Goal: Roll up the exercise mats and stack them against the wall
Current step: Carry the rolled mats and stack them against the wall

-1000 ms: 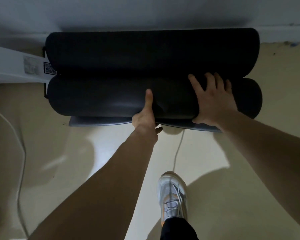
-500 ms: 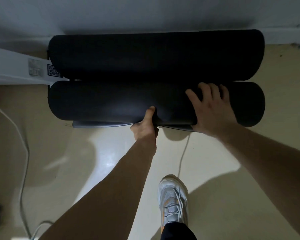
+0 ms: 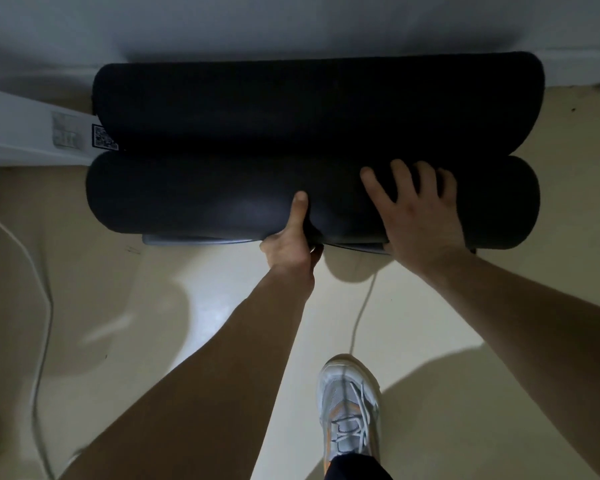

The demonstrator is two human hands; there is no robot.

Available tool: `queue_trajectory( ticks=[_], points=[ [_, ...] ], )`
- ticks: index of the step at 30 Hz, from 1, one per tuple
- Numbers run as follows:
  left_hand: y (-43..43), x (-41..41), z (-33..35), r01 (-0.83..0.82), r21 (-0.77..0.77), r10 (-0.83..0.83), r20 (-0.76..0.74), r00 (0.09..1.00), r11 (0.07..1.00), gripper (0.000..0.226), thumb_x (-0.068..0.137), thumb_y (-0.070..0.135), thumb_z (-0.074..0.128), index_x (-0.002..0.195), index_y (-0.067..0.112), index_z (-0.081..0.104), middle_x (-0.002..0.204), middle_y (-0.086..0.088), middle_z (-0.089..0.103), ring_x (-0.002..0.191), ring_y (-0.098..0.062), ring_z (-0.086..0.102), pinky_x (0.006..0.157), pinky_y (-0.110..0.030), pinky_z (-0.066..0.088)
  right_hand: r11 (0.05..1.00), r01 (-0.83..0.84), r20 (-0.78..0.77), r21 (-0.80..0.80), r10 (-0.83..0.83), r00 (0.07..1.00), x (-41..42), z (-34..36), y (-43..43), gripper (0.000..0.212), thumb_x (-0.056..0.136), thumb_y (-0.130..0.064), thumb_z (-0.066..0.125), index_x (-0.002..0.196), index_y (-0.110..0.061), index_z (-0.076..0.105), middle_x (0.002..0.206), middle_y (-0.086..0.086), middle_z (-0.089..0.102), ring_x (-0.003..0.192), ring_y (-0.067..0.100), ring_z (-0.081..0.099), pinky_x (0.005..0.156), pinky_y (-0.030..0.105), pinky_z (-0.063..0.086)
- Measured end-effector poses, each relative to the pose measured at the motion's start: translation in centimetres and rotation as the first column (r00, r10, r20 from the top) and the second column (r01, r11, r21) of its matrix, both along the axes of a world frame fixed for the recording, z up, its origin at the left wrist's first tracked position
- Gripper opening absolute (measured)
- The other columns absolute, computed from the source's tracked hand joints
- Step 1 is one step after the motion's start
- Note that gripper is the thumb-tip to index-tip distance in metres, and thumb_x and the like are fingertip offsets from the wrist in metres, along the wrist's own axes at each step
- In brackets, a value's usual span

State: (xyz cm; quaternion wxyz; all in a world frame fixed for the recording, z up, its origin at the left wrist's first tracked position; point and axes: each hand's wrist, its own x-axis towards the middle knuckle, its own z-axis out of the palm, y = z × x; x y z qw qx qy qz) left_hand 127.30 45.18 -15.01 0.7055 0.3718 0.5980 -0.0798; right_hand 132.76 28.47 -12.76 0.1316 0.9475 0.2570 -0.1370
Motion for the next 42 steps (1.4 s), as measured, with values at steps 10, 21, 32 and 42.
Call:
queue_trajectory(
  ticks=[10,21,32,42],
  points=[
    [3.6,-1.7,8.4,0.895,0.222,-0.796,-0.409,0.446,0.388,0.066,0.092,0.064,0.056,0.123,0.006,0.063,0.109,-0.019,0.068,0.098,-0.036,0.065,0.082,-0.047,0.053,0.958,0.27,-0.176,0.091,-0.252,0.952,-1.6,8.4,-0.1,0.106,0.081,-0.058,0.071,0.157,-0.021,0.009,0.154,0.016,0.025,0.139,0.04,0.034,0.118,0.057,0.029],
    [-1.9,-12.6,30.9,0.703,0.45,-0.78,-0.578,-0.242,-0.551,0.06,0.098,0.053,0.056,0.145,0.016,0.051,0.146,-0.002,0.056,0.134,-0.024,0.051,0.108,-0.04,0.042,0.691,0.689,-0.227,0.218,-0.651,0.724,-19.0,30.3,-7.7,0.076,0.089,-0.048,0.066,0.148,-0.015,0.03,0.137,0.015,0.041,0.118,0.037,0.05,0.09,0.046,0.045],
    [-19.3,-30.9,43.0,0.456,0.461,-0.649,-0.539,-0.537,-0.761,0.059,0.098,0.049,0.055,0.149,0.02,0.046,0.139,-0.003,0.059,0.129,-0.024,0.054,0.103,-0.038,0.045,0.294,0.945,-0.34,0.143,-0.882,0.326,-47.9,43.6,-21.5,0.073,0.092,-0.049,0.063,0.149,-0.017,0.03,0.142,0.011,0.036,0.127,0.034,0.048,0.097,0.047,0.047],
    [-40.1,-60.4,48.2,0.121,0.506,-0.403,-0.495,-0.77,-0.854,0.057,0.099,0.049,0.055,0.147,0.02,0.048,0.143,-0.004,0.057,0.129,-0.026,0.055,0.104,-0.04,0.045,-0.182,0.972,-0.343,0.146,-0.931,-0.123,-85.0,47.9,-36.2,0.068,0.095,-0.048,0.059,0.151,-0.019,0.034,0.144,0.012,0.035,0.127,0.033,0.046,0.094,0.046,0.047]
  ],
)
